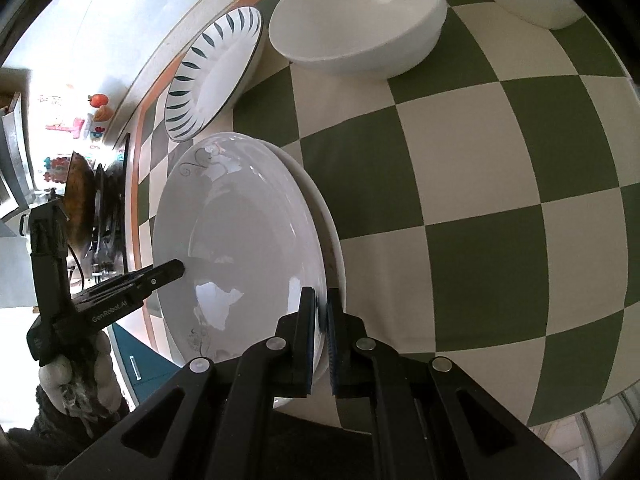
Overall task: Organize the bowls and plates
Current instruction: 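Carry the grey-swirl plate with both grippers and lower it onto the floral plate, then open both grippers, then pinch the rim of the blue-leaf plate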
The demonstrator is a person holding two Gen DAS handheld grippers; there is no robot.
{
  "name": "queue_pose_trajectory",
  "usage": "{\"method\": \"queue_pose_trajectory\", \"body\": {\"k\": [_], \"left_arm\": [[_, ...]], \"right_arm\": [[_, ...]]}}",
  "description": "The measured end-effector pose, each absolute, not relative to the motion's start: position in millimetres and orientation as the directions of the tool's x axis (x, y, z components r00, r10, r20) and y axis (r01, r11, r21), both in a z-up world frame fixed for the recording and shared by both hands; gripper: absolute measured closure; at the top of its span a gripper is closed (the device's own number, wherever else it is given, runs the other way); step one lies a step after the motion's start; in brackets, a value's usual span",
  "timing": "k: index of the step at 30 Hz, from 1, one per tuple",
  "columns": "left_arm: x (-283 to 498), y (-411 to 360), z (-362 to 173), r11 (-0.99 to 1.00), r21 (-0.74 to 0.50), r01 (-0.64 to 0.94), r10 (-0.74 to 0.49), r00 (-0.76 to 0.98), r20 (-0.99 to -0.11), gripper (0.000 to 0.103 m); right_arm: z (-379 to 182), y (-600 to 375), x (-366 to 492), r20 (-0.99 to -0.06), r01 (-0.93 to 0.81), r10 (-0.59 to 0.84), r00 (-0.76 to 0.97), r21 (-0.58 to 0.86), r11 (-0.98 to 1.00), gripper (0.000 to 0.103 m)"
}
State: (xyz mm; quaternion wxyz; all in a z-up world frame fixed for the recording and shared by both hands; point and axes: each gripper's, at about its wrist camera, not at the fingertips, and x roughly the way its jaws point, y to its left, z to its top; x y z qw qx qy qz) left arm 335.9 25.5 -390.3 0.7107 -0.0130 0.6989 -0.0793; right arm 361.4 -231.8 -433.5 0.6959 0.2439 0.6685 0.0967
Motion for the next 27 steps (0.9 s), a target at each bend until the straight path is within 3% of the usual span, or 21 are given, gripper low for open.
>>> {"method": "queue_pose_trajectory", "body": {"k": [14,20,21,23,25,27], "left_arm": [[328.7,25.0,-373.5,0.991,-0.097,0.096,-0.103,0.064,-0.993,0.079],[344.1,26.7,-337.9,0.991,-0.1,0.089,-0.112,0.137,-0.984,0.078],[350.7,28.3,-330.6,0.99,-0.112,0.081,-0.123,0.149,-0.981,0.078],[366.6,32.0,-319.8,0.989,-0.134,0.062,-0.142,0.164,-0.976,0.076],[384.0,37.0,-312.4,0.987,-0.157,0.042,-0.162,0.177,-0.971,0.074],[407.2,47.0,-308.1,0.983,-0.186,0.009,-0.184,0.181,-0.966,0.074]], "right_arm": [[-420.5,-240.4,365.9,-0.902,0.208,0.428,0.053,0.429,0.879,0.088],[-383.3,-243.0,377.3,-0.888,0.176,0.446,0.113,0.46,0.87,0.087],[-372.4,-241.2,383.0,-0.884,0.163,0.448,0.134,0.466,0.87,0.085],[-349.4,-237.3,397.6,-0.866,0.139,0.463,0.187,0.49,0.861,0.069],[-331.2,-232.5,414.1,-0.845,0.116,0.483,0.229,0.517,0.848,0.045],[-316.6,-226.8,436.7,-0.832,0.088,0.488,0.265,0.525,0.847,0.041]]}}
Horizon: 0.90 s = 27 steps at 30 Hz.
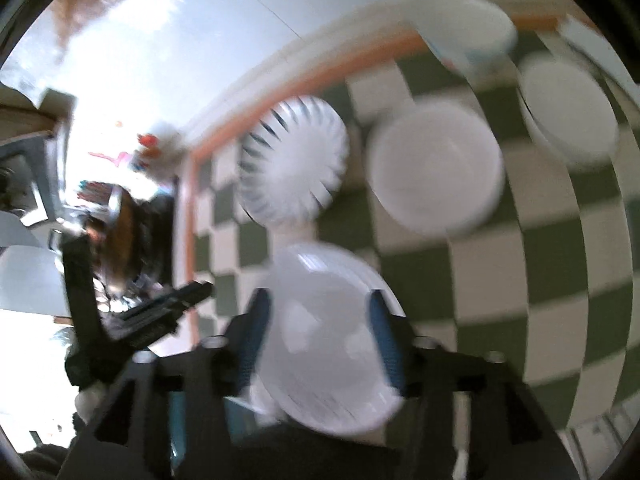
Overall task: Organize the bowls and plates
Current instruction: 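Open both grippers, then pinch the rim of the blue-leaf plate, then carry the blue-leaf plate with both grippers and lower it onto the plate stack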
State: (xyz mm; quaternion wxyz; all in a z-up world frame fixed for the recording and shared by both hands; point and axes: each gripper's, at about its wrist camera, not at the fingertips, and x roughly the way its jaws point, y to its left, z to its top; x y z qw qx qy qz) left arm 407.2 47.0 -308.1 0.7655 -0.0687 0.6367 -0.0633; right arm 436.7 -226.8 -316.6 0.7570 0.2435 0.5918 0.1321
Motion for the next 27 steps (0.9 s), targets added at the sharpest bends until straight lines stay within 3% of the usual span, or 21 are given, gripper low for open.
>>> {"method": "queue_pose_trajectory", "body": {"k": [4,12,17,19,21,24,27], "left_arm": [[450.4,62.8,-316.3,0.977,-0.207,-0.051,-0.195,0.173,-0.965,0.074],[517.2,78.2,-378.9,0.949,-0.28,-0.141,-0.277,0.041,-0.96,0.074],[536.3,70.6,-405.2,0.941,-0.309,-0.138,-0.314,-0.013,-0.949,0.075],[539.4,66.8,-409.0,0.942,-0.312,-0.122,-0.316,-0.015,-0.949,0.081],[540.8,64.3,-408.7,0.951,-0.292,-0.103,-0.294,-0.005,-0.956,0.083],[539.8,62.5,-407.8,0.955,-0.283,-0.09,-0.284,0.001,-0.959,0.083],[538.5,60.5,-406.5,0.959,-0.27,-0.079,-0.271,0.005,-0.963,0.083]], "right_arm": [[-315.9,-213.8,492.9,-0.852,0.066,0.458,0.255,0.487,0.871,0.037],[-384.3,-199.0,597.0,-0.924,0.083,0.375,0.077,0.381,0.921,0.038],[-417.5,-193.7,629.0,-0.932,0.094,0.362,0.012,0.362,0.928,0.058],[-429.2,-193.8,633.7,-0.932,0.111,0.361,-0.016,0.358,0.927,0.078],[-438.2,-193.8,634.5,-0.929,0.121,0.368,-0.031,0.362,0.924,0.087],[-444.0,-193.8,633.4,-0.932,0.117,0.361,-0.023,0.356,0.927,0.094],[-443.8,-196.2,630.8,-0.93,0.114,0.367,-0.007,0.364,0.924,0.094]]}}
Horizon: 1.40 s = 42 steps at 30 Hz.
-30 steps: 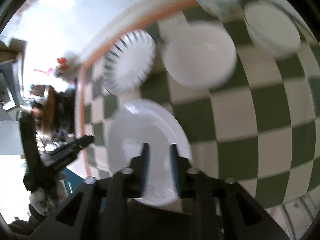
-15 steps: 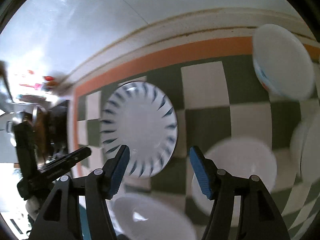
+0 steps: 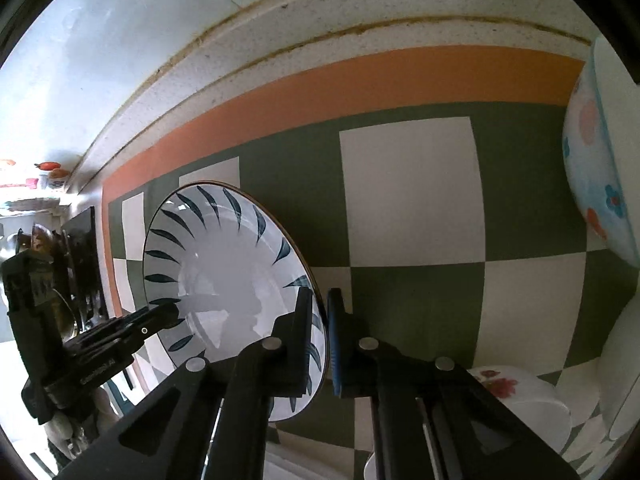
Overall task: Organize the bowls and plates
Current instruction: 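Carry the blue-leaf plate with both grippers and lower it onto the plate stack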
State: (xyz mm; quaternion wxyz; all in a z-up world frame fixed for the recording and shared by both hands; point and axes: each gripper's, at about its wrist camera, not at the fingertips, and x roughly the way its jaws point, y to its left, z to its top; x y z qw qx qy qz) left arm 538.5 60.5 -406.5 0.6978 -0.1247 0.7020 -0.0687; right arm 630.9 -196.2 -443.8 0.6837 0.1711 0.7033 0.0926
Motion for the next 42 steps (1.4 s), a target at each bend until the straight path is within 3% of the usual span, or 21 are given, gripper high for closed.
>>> {"method": "queue_pose_trajectory", "body": {"k": [18,32,42], "left_arm": [[514.0,41.5,-364.1,0.976,-0.217,-0.014,-0.215,0.084,-0.973,0.083],[442.6,31.6,-312.5,0.975,-0.222,0.033,-0.224,0.147,-0.963,0.083],[384.5,29.7,-315.7,0.975,-0.216,0.059,-0.222,0.119,-0.968,0.083]], "right_arm": [[-400.3,-206.4,594.3,-0.907,0.059,0.407,0.109,0.415,0.908,0.096],[-345.6,-213.6,500.8,-0.888,0.026,0.428,0.169,0.439,0.898,0.096],[-346.6,-215.9,422.7,-0.88,0.053,0.448,0.155,0.46,0.886,0.096]]}}
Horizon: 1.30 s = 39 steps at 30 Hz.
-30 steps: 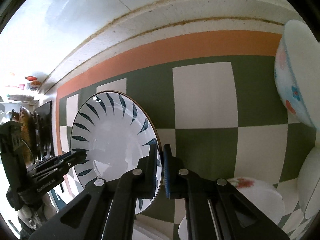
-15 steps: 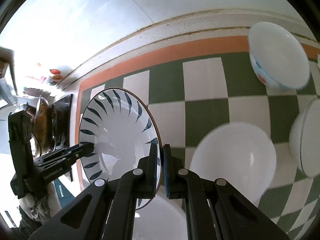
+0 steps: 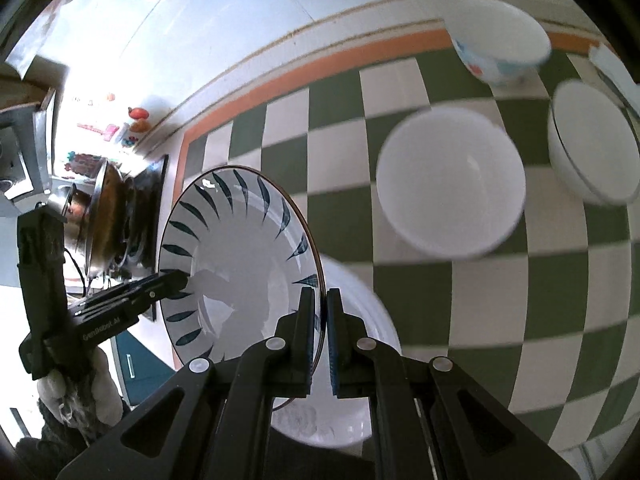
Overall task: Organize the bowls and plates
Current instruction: 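Carry the blue-leaf plate with both grippers and lower it onto the plate stack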
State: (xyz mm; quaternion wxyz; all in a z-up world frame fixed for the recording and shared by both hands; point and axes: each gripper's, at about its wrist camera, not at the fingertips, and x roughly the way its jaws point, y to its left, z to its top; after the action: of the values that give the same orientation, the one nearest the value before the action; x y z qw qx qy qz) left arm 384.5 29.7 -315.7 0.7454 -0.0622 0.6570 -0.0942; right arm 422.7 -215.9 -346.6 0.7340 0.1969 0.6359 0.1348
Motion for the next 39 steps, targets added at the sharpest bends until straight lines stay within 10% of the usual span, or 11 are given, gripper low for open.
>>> {"method": "queue_pose_trajectory", "body": {"k": [39], "left_arm": [[353.1,-7.6,-388.6,0.991,-0.116,0.065,-0.115,-0.023,-0.993,0.082]], "right_arm": [[-419.1,-214.9,380.4,-0.927,0.107,0.371,0.051,0.375,0.921,0.095]]}}
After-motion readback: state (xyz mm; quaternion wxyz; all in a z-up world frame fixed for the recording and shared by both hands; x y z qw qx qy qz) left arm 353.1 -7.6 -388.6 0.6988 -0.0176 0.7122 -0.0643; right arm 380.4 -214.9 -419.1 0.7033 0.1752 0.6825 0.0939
